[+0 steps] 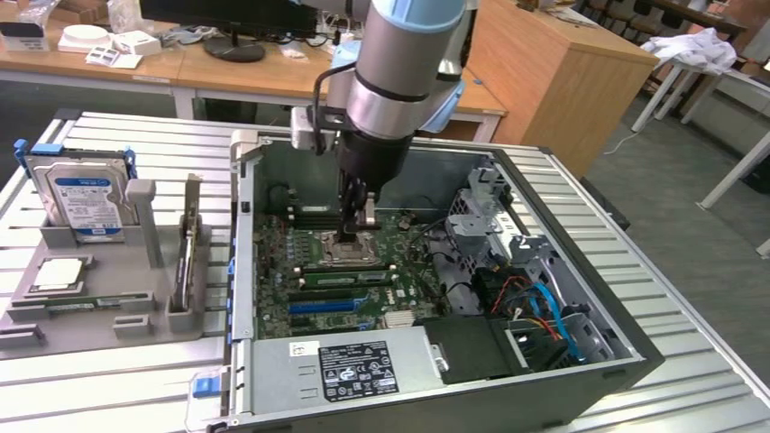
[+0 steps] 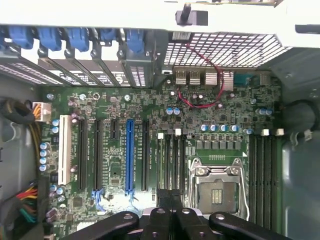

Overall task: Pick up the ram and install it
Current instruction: 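Press down the ram until it locks into place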

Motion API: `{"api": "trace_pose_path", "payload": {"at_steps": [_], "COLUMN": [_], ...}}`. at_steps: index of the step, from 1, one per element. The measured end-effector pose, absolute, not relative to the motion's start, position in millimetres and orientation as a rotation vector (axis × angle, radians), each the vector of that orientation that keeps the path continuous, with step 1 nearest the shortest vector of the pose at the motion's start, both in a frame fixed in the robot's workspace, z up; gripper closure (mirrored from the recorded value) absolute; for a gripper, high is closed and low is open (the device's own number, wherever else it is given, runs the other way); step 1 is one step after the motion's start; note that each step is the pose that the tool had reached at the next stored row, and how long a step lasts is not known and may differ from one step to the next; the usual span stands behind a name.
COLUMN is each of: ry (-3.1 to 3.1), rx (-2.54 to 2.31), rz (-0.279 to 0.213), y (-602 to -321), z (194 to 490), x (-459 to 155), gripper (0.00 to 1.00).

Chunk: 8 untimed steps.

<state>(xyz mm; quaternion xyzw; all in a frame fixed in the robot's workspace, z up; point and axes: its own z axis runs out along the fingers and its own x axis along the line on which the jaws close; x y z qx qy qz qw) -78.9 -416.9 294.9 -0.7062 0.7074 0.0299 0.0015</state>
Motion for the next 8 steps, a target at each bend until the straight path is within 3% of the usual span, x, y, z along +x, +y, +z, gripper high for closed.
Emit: {"api": "trace_pose_path", "payload": {"at_steps": [8], "ry": [2.220], "rx": [-2.217], "rz": [0.094], "y": [-417], "z": [312], "x": [-79], "gripper": [0.89]}}
